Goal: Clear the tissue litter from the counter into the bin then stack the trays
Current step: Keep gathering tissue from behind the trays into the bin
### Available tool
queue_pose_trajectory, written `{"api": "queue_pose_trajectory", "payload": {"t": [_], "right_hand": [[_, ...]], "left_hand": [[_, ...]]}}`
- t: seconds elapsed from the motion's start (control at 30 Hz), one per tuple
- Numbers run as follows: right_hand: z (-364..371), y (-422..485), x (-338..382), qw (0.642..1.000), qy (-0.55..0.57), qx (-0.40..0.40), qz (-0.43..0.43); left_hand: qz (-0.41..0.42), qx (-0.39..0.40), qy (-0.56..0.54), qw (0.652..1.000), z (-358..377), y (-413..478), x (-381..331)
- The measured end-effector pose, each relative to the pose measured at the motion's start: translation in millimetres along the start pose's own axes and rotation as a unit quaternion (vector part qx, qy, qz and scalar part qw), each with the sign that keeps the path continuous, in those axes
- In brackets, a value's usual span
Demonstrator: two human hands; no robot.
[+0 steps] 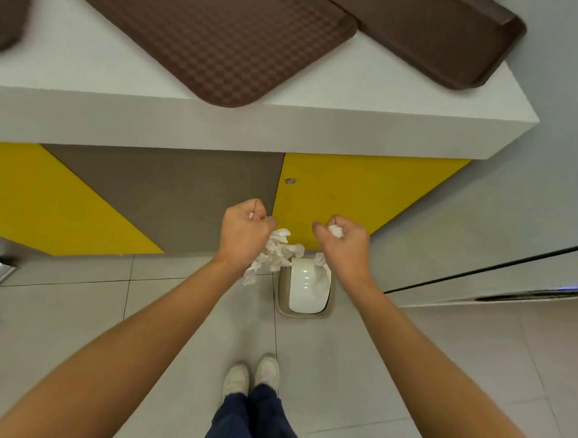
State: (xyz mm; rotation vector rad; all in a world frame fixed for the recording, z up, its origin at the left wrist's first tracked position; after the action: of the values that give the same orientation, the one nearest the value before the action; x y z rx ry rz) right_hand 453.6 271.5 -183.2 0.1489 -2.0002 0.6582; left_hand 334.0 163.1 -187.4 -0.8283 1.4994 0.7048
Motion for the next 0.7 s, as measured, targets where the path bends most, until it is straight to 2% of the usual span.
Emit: {"api": "queue_pose_trajectory", "payload": {"t": [0.17,0.47,0.7], "right_hand": [[19,23,-58,0.998,0.010,0.000,0.062],[54,88,-196,0.986,0.013,-0.075,0.148],[67,127,-306,0.937,0.118,-0.160,0.286]], "left_hand": [[-0.031,0.012,0.020,0.999,10,2,62],[-0.086,0.029,0.019,0.996,34,0,197],[-0.136,0.014,0.008,0.991,60,-8,288]]}}
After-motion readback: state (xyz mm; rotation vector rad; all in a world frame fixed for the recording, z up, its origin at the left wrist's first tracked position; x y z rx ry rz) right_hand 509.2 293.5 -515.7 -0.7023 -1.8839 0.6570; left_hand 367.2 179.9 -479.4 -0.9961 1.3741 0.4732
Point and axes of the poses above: each hand's wrist, its own y-axis towards the middle knuckle, its own z-axis out of the palm, x = y × z, the point moved 3 cm from there along y, towards the middle knuckle, and after that the axes turned 15 degrees about z, right-handed, at the moved point
